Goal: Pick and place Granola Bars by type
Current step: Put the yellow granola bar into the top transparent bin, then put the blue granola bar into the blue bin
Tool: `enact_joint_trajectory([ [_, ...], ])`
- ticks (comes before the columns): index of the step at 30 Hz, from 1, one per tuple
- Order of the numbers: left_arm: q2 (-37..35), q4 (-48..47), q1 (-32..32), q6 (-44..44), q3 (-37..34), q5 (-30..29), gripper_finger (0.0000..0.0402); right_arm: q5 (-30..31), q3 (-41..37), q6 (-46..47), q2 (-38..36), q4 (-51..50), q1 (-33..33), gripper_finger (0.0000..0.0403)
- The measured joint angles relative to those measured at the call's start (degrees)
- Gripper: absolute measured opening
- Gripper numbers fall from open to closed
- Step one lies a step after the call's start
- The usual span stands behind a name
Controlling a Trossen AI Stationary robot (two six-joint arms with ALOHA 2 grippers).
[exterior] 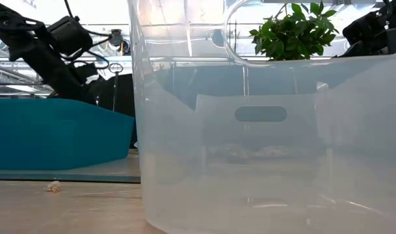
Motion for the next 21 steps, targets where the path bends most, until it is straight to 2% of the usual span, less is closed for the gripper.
enact_joint_trajectory([
  [7, 0.0, 2.8, 0.0, 3.9, 1.9, -0.1, 0.0085, 0.0, 0.0, 0.0, 0.0, -0.4, 0.0, 0.0155],
  [13, 0.0, 5.3, 0.0, 0.9, 8.5, 2.1, 0.0085, 0.1, 0.0, -0.1, 0.0, -0.4, 0.0, 0.0155],
  [15, 0.2, 7.3, 0.0, 1.2, 10.6, 5.5, 0.0085, 0.2, 0.0, -0.1, 0.0, -0.4, 0.0, 0.0155],
  [21, 3.0, 15.9, -1.5, 6.7, 13.5, 21.1, 0.0086, 0.2, 0.0, 0.1, 0.0, -0.4, 0.0, 0.0155],
])
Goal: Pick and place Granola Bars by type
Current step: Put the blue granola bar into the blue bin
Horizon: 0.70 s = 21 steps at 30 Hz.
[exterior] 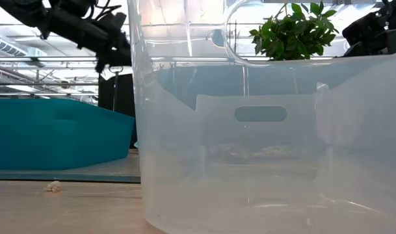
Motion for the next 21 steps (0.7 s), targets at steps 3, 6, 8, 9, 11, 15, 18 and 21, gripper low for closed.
enact_joint_trajectory([
  [3, 1.7, 4.5, -1.6, 6.4, 0.0, 5.3, 0.0085, 1.1, 0.0, 1.9, 0.5, 0.1, 0.0, 0.0155],
  [6, 1.8, 7.5, -3.7, 14.1, 0.0, 8.8, 0.0085, 6.4, 0.0, 1.1, 2.2, 2.7, 0.0, 0.0155],
  [8, 0.9, 8.7, -5.1, 16.9, 0.0, 8.8, 0.0085, 9.0, 0.8, -1.8, 4.3, 5.4, 0.0, 0.0155],
  [9, 0.1, 8.8, -5.8, 17.9, 0.0, 8.7, 0.0085, 9.6, 1.4, -3.0, 5.6, 6.1, 0.0, 0.0155],
  [11, -1.7, 8.6, -6.9, 18.7, 0.0, 8.3, 0.0085, 10.4, 3.9, -4.1, 8.9, 5.2, 0.0, 0.0155],
  [15, -6.5, 4.4, -8.5, 18.7, 0.0, 3.1, 0.0085, 11.6, 11.1, -4.7, 17.0, 6.5, -0.3, 0.0155],
  [18, -9.6, 2.6, -9.2, 17.7, -1.0, -0.6, 0.0085, 11.8, 17.3, -7.2, 24.8, 2.4, -1.8, 0.0155],
  [21, -12.1, 2.4, -9.9, 16.1, -3.1, -1.8, 0.0085, 11.7, 25.6, -8.0, 33.2, -2.6, -5.2, 0.0155],
])
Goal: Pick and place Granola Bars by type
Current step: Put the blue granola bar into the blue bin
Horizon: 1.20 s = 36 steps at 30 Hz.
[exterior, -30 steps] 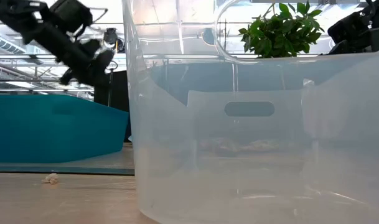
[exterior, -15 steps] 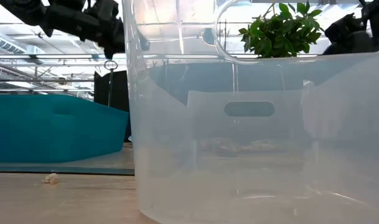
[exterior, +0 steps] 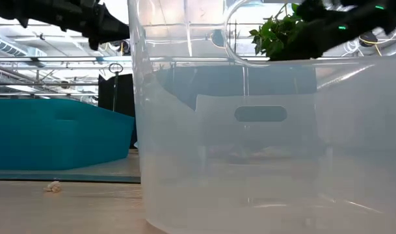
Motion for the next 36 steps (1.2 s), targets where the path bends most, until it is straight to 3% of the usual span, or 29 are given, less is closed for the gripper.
enact_joint_trajectory([
  [3, -1.9, 0.5, -0.6, -0.4, -2.6, -1.6, 0.0085, -2.5, 8.6, 2.4, 9.0, -8.4, -5.4, 0.0155],
  [6, -2.7, 3.3, -1.2, -1.0, -5.9, -2.5, 0.0085, -11.5, 18.1, 3.7, 18.0, -17.8, -11.4, 0.0155],
  [9, -3.2, 6.1, -1.8, -1.0, -8.8, -2.5, 0.0085, -17.4, 25.5, -1.0, 27.1, -25.0, -15.2, 0.0155],
  [13, -3.6, 7.2, -2.1, -1.0, -11.1, -2.5, 0.0085, -23.8, 30.9, -11.7, 36.2, -26.1, -17.7, 0.0155],
  [16, -3.6, 7.5, -2.1, -1.1, -11.3, -2.5, 0.0085, -29.4, 33.8, -13.2, 42.2, -26.8, -19.4, 0.0155],
  [26, -3.7, 8.9, -2.1, 0.9, -11.4, -0.3, 0.0085, -29.6, 42.9, -14.0, 58.6, -31.2, -24.9, 0.0155],
  [36, -3.7, 8.0, -2.1, 1.5, -11.4, 0.2, 0.0085, -29.1, 49.4, -15.5, 63.2, -35.9, -29.1, 0.0155],
])
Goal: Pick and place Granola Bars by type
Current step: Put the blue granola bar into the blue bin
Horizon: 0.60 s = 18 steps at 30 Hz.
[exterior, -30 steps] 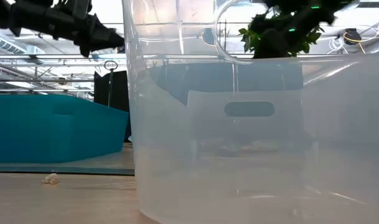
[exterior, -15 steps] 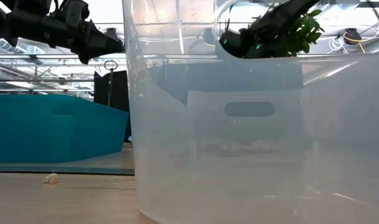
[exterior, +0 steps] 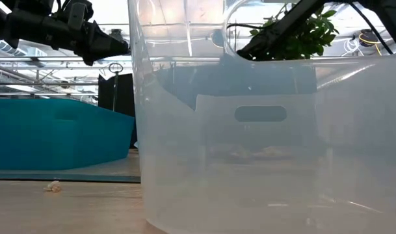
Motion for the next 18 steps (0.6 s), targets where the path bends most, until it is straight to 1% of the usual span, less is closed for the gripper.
enact_joint_trajectory([
  [2, 0.0, 0.0, 0.0, 0.6, 0.0, 0.0, 0.0085, 1.0, 0.0, -0.1, 0.1, -0.9, -1.0, 0.0155],
  [8, 0.0, -0.1, 0.0, 1.0, 0.0, 0.0, 0.0085, 1.0, 0.0, 0.7, 2.1, -0.9, -4.0, 0.0155],
  [13, 0.1, -0.3, 0.0, 1.1, 0.0, 0.0, 0.0085, 0.8, 0.0, 0.0, 4.5, 0.7, -4.2, 0.0155],
  [18, 0.1, -0.3, 0.0, 1.0, 0.0, 0.0, 0.0085, 0.7, 0.1, -0.1, 5.1, 1.0, -4.1, 0.0155],
])
